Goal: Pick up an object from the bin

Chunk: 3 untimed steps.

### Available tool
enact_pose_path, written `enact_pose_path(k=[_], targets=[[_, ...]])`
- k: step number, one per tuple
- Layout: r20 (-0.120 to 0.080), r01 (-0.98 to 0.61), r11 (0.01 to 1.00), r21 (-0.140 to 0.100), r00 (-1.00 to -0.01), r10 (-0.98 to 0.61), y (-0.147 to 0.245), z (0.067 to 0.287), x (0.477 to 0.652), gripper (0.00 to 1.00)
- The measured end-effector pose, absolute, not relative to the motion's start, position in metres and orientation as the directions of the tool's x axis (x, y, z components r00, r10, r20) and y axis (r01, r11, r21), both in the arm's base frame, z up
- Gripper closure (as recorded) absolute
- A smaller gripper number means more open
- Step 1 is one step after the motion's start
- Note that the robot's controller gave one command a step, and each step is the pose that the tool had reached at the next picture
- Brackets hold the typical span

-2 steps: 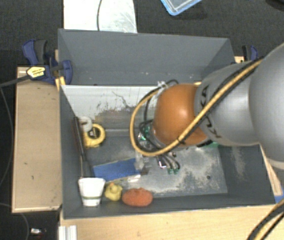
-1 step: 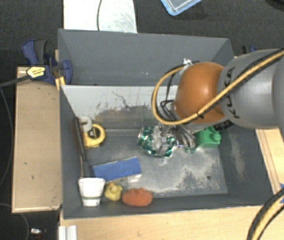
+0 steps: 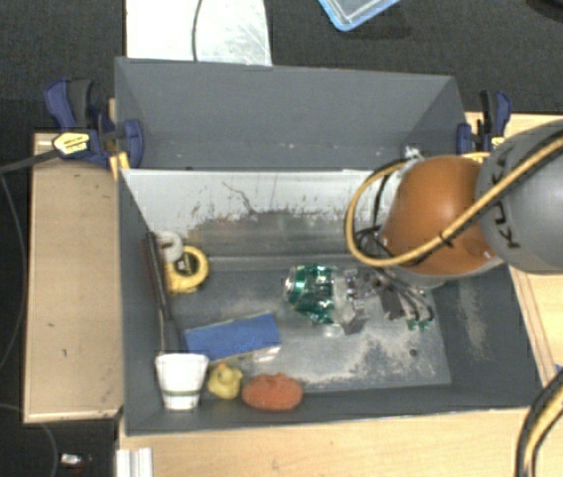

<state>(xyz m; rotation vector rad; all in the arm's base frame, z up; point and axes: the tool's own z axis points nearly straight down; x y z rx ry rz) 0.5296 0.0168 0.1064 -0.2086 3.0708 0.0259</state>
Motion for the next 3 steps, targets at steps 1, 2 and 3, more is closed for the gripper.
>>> enact_pose_path(k=[1,2,3], targets=[[-0.068,-0.125,0.992,0.011,-0.990,-0.124,0.019,0.122,0.528,1.00],[-0.061,-0.189,0.982,0.007,-0.980,-0.188,0.007,0.165,0.520,1.00],[-0.071,-0.137,0.990,0.011,-0.988,-0.136,0.010,0.193,0.534,1.00]])
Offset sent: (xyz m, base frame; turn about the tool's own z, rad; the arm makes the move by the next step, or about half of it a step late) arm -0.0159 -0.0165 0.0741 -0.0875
